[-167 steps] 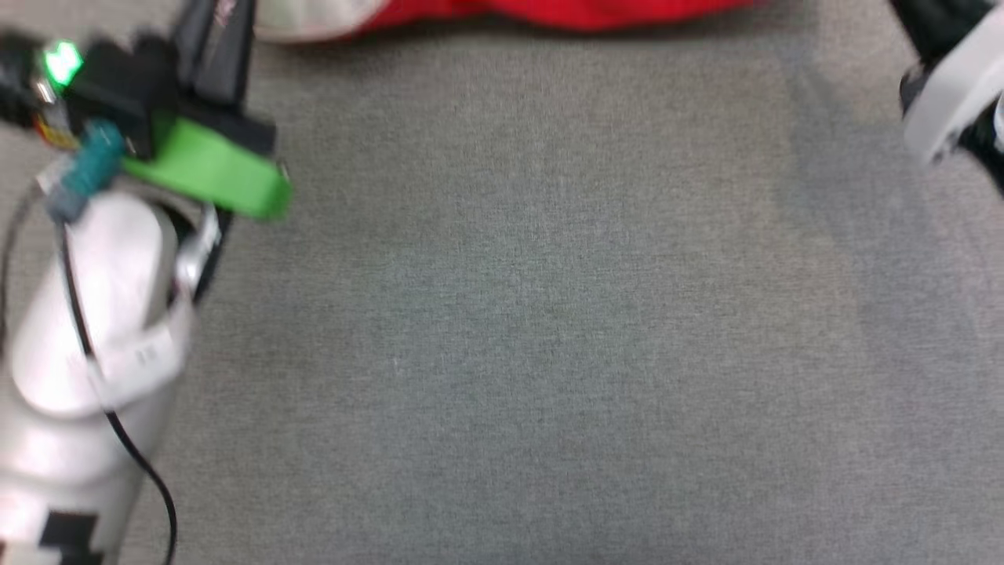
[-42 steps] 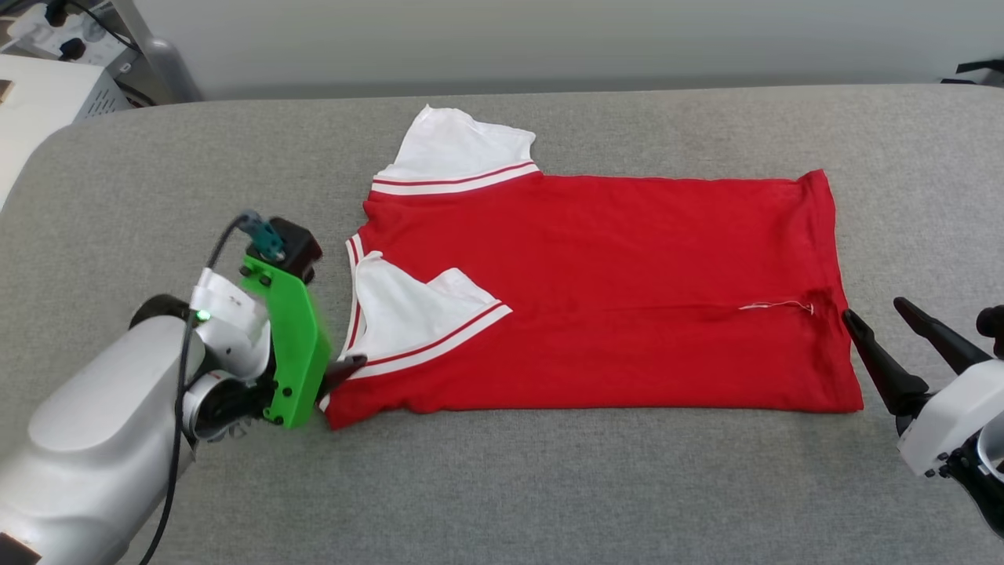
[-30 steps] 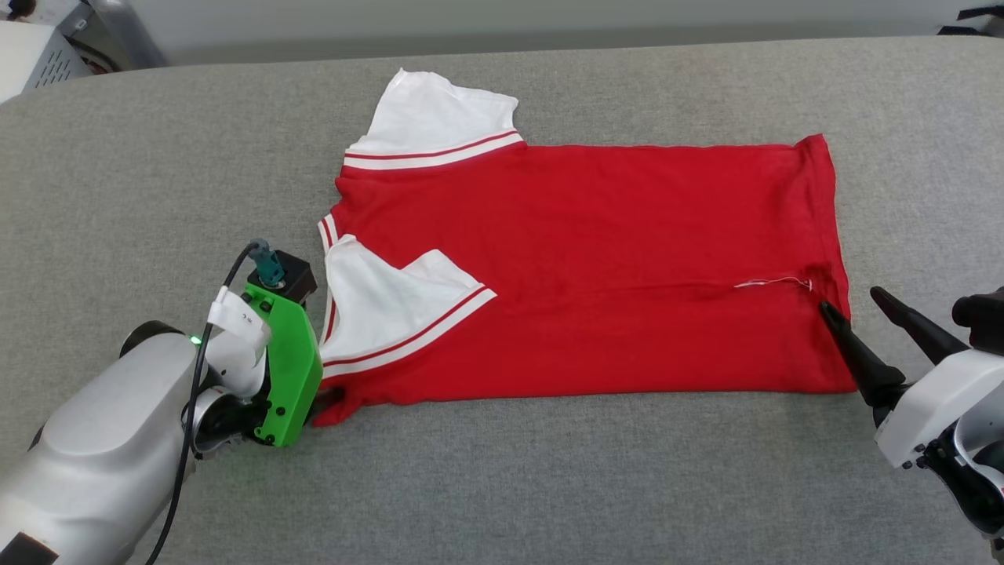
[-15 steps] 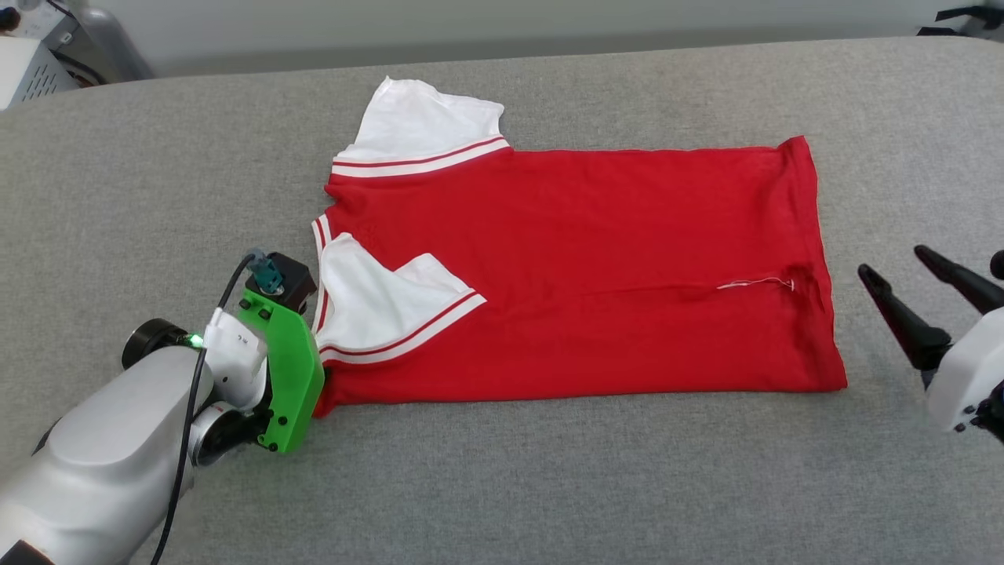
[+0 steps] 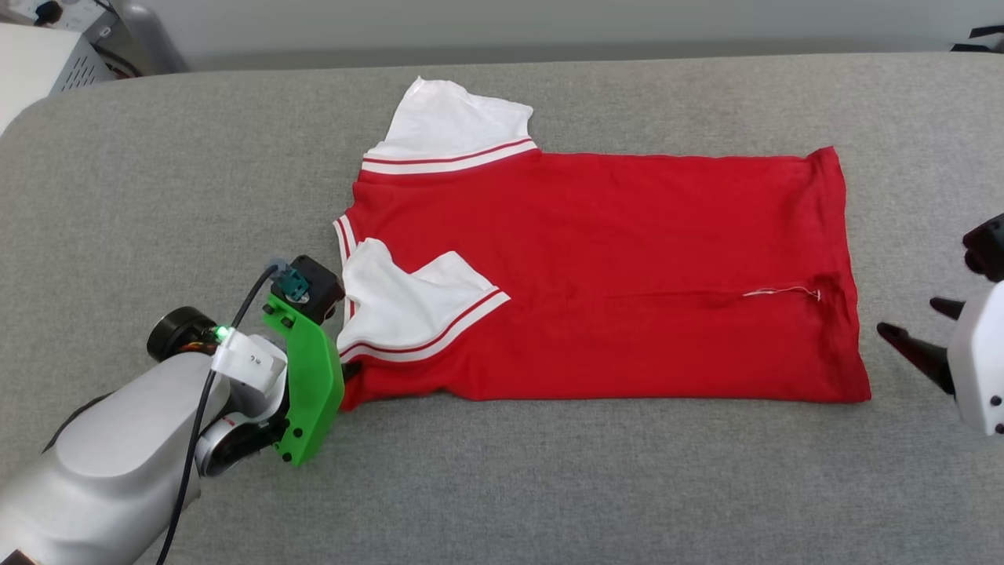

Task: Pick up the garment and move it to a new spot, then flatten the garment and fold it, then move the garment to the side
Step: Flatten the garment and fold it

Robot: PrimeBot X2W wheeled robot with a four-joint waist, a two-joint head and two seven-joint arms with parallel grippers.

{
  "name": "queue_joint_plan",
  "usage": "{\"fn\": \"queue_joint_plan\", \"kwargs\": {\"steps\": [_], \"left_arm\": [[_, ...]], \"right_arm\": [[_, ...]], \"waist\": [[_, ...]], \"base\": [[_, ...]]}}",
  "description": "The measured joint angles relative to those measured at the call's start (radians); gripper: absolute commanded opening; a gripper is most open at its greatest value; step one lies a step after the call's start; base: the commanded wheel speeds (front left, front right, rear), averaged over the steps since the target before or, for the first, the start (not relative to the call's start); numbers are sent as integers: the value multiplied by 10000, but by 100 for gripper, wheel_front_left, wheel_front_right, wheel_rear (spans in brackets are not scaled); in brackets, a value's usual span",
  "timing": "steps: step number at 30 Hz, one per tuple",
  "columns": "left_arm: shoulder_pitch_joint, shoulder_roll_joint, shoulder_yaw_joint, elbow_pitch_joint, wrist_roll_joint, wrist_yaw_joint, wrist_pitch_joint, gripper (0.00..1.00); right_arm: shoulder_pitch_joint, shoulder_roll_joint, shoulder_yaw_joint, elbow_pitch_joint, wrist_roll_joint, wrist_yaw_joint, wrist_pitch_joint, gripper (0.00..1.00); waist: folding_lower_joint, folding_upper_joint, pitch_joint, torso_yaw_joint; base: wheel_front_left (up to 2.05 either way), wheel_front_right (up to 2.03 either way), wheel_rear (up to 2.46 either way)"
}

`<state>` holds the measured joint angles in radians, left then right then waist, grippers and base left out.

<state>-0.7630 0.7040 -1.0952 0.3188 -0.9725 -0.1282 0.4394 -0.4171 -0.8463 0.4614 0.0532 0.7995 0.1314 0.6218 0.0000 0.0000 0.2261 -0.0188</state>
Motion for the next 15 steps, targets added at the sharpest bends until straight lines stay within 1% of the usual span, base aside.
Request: {"fn": "queue_joint_plan", "kwargs": {"steps": [3,6,11,15], "left_arm": [[-107,-36,-31,-29,86,0,-88,0],[-216,-65,-77,-33,140,0,-167,0],[-382,-69,-155,-38,217,0,-334,0],[-444,-96,-242,17,230,0,-491,0]], "right_arm": [[-30,265,251,510,19,-2,267,100],[-103,637,422,1135,-38,-2,232,100],[-172,1279,765,2245,-90,-2,-140,100],[-238,1475,1116,2953,-209,-13,-468,100]], "waist": [[0,0,144,53],[0,0,307,109],[0,0,603,198],[0,0,779,255]], "base": [[0,0,0],[0,0,0],[0,0,0],[0,0,0]]}}
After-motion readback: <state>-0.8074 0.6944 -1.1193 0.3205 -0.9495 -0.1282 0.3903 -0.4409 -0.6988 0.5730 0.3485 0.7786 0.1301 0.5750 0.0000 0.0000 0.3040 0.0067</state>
